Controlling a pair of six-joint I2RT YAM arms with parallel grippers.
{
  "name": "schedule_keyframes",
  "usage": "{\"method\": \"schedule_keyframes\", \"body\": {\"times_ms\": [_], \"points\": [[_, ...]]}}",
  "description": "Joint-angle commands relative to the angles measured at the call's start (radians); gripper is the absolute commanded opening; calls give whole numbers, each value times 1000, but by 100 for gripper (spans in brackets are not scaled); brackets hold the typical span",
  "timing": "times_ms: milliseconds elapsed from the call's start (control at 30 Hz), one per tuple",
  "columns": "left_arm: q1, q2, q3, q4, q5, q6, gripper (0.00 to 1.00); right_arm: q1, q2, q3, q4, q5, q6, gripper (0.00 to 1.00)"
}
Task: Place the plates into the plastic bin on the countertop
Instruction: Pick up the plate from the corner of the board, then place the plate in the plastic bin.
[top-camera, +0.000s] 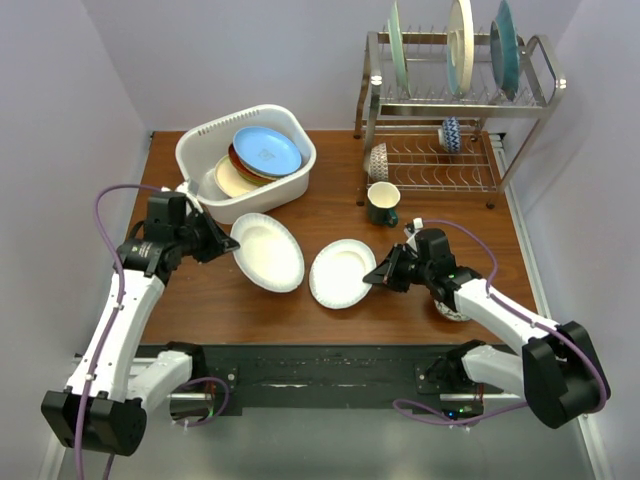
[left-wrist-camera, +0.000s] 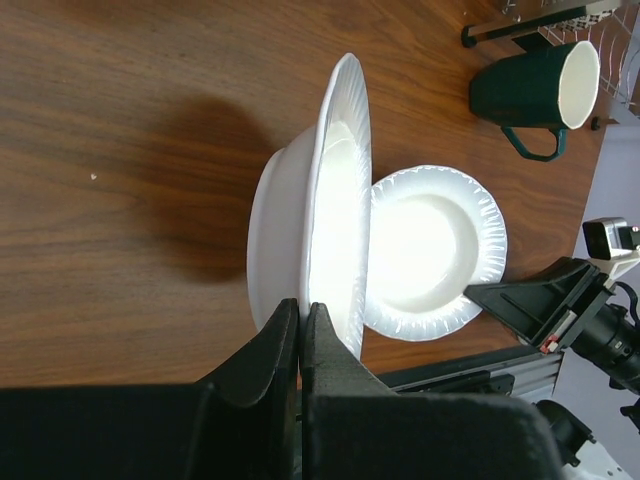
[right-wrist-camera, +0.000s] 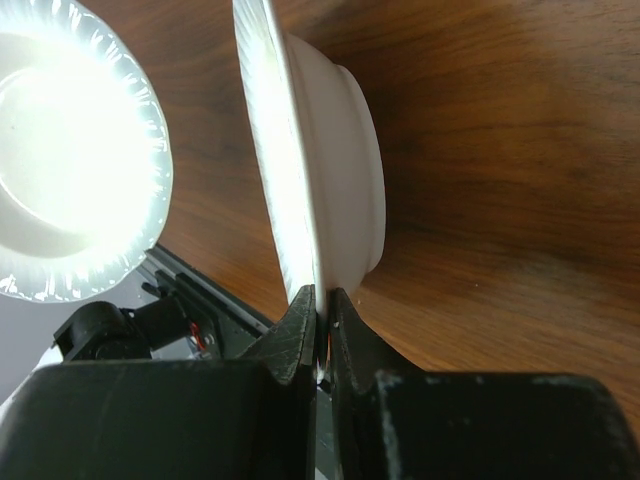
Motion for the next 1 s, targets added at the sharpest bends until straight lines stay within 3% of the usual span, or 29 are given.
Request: {"method": "schedule_keyframes", "body": {"times_ms": [0, 967], "points": [[4, 11, 103, 81, 84, 6, 0, -6, -1, 0, 99, -63, 8, 0], [45, 438, 560, 316, 184, -28, 0, -16, 76, 2, 104, -78, -29, 0]]}}
